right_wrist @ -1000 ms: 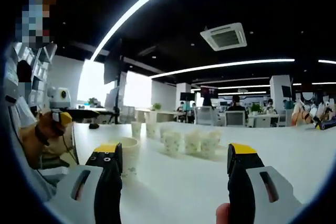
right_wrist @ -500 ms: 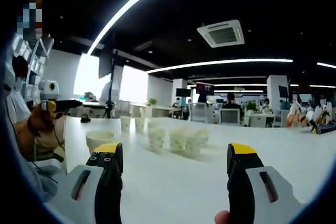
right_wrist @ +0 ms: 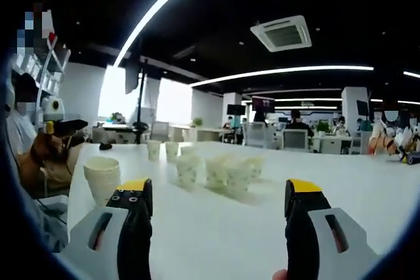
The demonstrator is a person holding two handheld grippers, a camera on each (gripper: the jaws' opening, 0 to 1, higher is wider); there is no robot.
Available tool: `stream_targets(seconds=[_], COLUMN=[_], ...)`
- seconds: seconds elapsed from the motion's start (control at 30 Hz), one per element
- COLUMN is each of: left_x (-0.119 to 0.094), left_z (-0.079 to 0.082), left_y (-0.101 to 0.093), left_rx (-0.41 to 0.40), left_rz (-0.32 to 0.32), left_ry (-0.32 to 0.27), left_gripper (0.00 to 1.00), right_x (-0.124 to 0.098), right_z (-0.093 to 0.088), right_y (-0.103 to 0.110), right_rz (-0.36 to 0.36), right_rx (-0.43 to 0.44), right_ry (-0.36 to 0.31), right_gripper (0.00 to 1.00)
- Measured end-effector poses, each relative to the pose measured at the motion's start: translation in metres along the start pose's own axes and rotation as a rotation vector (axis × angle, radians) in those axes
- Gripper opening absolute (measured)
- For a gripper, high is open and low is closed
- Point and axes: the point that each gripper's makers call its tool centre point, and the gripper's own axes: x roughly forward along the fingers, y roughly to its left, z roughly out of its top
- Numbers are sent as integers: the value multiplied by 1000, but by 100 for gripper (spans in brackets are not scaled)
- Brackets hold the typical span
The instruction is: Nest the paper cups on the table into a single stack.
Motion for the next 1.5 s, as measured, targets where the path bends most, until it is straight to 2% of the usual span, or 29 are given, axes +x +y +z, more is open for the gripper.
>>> stream_targets(seconds=[0.2, 0.33, 0.43, 0.57, 0.67, 0.87, 1.07, 1.3, 1.5], left_x=[-3, 0, -1, -4, -5, -7, -4, -7, -6], left_z=[6, -1, -2, 7, 5, 11, 6, 10, 11], left_y=[9, 11, 8, 7, 7, 7, 4, 6, 7], left_rx=[-14, -15, -16, -9, 1, 2, -6, -3, -3], left_rz=[19, 19, 14, 17, 17, 20, 7, 10, 15], left_ry=[-20, -7, 1, -27, -17, -32, -19, -28, -30], left_gripper=[70, 69, 69, 69, 69, 68, 68, 67, 67], right_x=[11, 29, 43, 55, 63, 70, 80, 88, 96], right_z=[0, -4, -11, -17, -23, -29, -32, -30, -33], right_y=[-8, -18, -23, -29, -34, -39, -49, -55, -52], right_rz=[-1, 3, 6, 16, 30, 45, 53, 52, 64], right_rx=[6, 17, 14, 12, 19, 24, 43, 50, 42], right_ry=[0, 9, 33, 56, 79, 111, 125, 130, 139], right_gripper=[86, 85, 85, 86, 86, 86, 86, 86, 86])
